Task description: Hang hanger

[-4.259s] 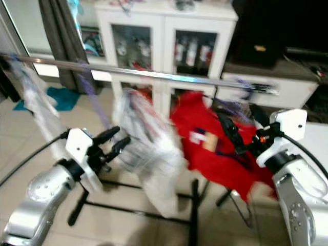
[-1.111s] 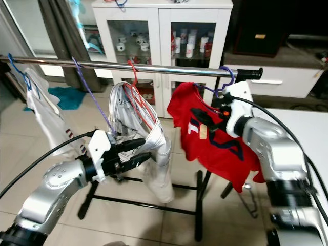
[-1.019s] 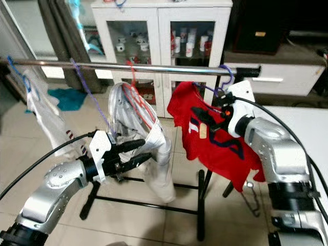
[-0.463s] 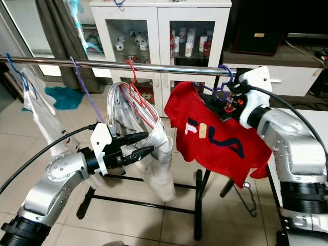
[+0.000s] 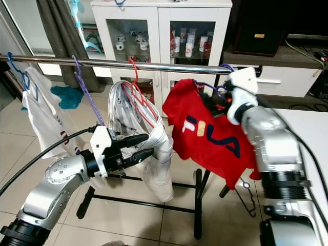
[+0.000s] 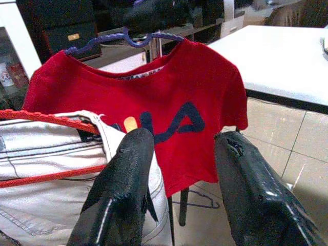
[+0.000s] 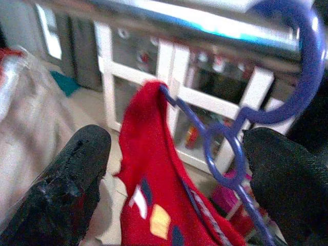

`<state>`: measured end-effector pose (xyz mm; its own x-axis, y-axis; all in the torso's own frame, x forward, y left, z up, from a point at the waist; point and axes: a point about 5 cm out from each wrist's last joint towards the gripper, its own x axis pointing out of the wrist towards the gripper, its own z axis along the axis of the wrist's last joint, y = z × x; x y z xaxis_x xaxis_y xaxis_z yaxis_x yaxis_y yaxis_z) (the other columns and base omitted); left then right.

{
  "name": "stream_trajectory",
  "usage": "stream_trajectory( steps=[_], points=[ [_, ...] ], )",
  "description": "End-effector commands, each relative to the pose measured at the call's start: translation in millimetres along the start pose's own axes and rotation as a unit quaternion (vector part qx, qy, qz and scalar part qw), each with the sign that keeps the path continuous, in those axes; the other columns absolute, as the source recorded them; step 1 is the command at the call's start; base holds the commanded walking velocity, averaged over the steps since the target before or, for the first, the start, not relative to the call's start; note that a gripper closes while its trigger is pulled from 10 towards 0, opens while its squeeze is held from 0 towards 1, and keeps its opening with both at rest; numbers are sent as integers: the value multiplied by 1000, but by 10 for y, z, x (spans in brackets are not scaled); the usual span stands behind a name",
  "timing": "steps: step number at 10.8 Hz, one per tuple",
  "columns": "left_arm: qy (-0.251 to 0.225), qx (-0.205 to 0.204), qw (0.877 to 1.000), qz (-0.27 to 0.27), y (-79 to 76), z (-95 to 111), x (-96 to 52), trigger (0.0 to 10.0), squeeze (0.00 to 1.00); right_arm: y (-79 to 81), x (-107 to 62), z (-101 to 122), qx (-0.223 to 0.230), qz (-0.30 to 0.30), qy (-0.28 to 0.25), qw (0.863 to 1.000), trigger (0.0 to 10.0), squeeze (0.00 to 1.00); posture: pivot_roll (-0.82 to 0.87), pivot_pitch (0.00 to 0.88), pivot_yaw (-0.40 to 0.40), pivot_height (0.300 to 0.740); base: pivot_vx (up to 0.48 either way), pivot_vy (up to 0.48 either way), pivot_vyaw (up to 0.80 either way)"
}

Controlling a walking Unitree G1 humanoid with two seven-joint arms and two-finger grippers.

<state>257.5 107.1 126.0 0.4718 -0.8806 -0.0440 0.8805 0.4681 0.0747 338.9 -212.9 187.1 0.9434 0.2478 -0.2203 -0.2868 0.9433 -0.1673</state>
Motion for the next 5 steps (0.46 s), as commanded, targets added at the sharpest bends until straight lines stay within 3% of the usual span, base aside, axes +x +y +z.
stream_trajectory(
  steps=[1, 3, 5],
  points=[
    [4, 10, 1000, -1, 2, 27, -10, 10000, 0, 16, 30, 33, -8, -7, -3, 1000, 10000, 0, -22, 0, 62, 740, 0, 0, 0],
    [5, 10, 1000, -4, -2, 31, -5, 10000, 0, 114, 37, -94, 6, 13, 35, 999, 10000, 0, -30, 0, 68, 740, 0, 0, 0],
    [4, 9, 1000, -6, -2, 30, 6, 10000, 0, 167, -7, -108, 44, 35, 33, 998, 10000, 0, -35, 0, 68, 740, 0, 0, 0]
  ],
)
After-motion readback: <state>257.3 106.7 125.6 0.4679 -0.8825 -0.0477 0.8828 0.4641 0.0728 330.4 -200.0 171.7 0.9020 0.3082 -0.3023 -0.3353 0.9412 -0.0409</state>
